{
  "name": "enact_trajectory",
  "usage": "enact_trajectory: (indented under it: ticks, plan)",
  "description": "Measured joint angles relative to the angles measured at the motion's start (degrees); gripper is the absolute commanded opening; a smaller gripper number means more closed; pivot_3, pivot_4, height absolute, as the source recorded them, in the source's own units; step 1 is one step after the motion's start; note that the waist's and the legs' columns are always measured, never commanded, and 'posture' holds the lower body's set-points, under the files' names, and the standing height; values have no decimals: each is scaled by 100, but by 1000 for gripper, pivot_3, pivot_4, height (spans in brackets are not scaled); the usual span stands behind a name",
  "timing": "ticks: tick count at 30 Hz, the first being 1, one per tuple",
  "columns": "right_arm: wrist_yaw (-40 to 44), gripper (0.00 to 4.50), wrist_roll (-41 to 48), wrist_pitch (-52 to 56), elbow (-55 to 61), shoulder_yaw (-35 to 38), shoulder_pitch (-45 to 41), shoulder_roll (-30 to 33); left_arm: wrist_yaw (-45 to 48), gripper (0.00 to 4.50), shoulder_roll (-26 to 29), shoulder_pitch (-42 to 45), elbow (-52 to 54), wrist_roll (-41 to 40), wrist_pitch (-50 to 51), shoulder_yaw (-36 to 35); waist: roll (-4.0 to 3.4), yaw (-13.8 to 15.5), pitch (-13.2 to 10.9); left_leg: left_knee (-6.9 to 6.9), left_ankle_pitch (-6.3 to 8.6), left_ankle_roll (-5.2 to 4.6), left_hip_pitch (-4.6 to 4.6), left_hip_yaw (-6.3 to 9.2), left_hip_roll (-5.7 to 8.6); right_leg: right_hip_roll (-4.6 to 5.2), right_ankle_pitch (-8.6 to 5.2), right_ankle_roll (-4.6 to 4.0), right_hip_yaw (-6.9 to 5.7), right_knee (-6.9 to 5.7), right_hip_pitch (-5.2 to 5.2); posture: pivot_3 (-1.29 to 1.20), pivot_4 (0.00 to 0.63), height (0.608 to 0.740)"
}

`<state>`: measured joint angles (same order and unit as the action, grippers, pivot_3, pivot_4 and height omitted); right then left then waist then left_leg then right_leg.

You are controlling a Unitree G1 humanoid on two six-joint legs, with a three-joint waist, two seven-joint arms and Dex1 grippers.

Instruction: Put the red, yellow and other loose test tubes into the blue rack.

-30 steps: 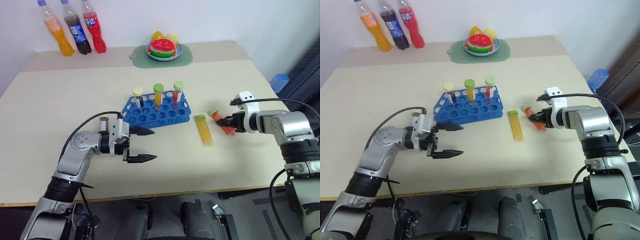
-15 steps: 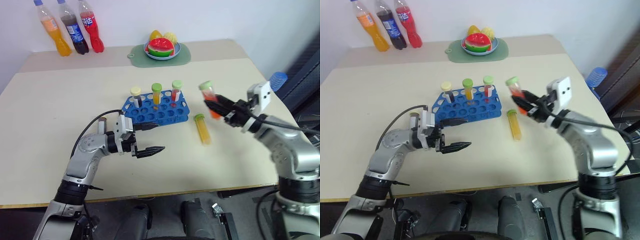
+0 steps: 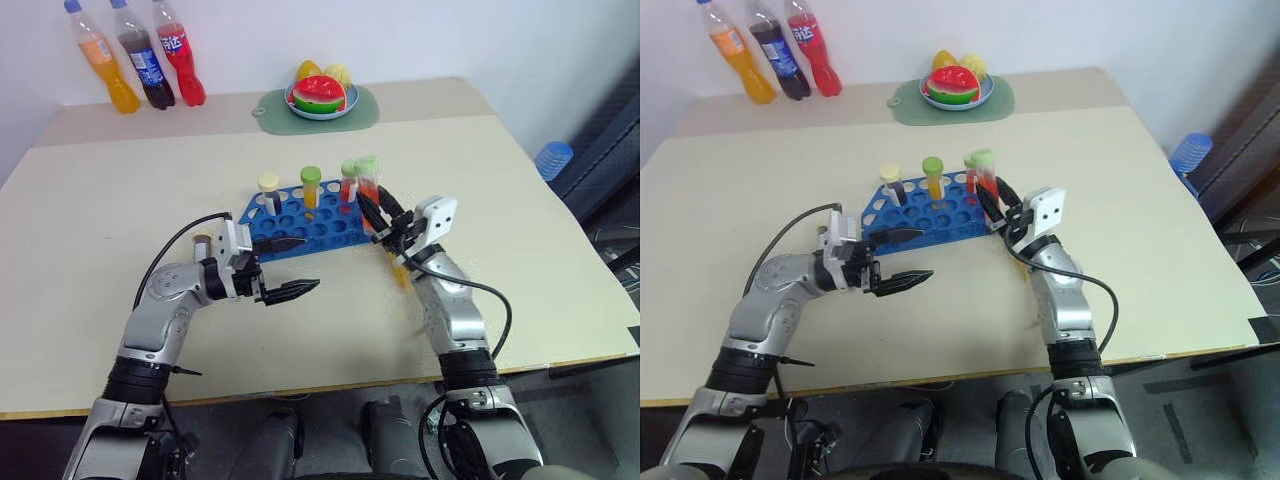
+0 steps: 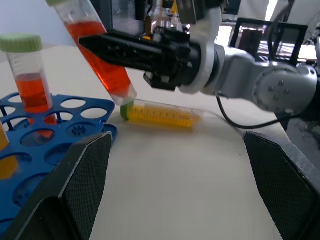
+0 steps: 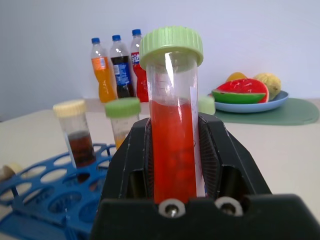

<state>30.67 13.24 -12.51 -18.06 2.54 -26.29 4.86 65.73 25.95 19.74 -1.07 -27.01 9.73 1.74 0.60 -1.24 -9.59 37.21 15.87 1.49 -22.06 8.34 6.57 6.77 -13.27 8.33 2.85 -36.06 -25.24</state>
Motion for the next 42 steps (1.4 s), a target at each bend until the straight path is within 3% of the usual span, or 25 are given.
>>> enact_trajectory:
  ticks: [11,25,35,42]
  plan:
    - [-163,809,-292,-1520,-2055,-7,-876,-447,-247,4361,92,-305,454,-119,171,-142,-1,-138,0,-7,0,1,10,-8,-7,-2,2,-4,0,-5,0,0,150,740]
    - [191,809,296,-1268,-1434,177,-903,-378,-429,4361,102,-437,596,-126,258,-179,-2,-133,0,-7,0,1,10,-9,-7,-2,3,-5,0,-5,-1,0,150,740]
    - [116,809,84,-1832,-3379,349,-1791,-464,-458,4361,95,-444,624,-128,277,-178,-2,-146,0,-9,0,1,11,-14,-8,-2,3,-6,1,-6,-4,0,150,740]
    - [116,809,-62,-2294,-4013,403,-2044,-561,-527,4361,103,-585,806,-127,349,-198,-3,-152,1,-8,0,1,14,-14,-8,-3,3,-7,1,-7,-3,0,150,740]
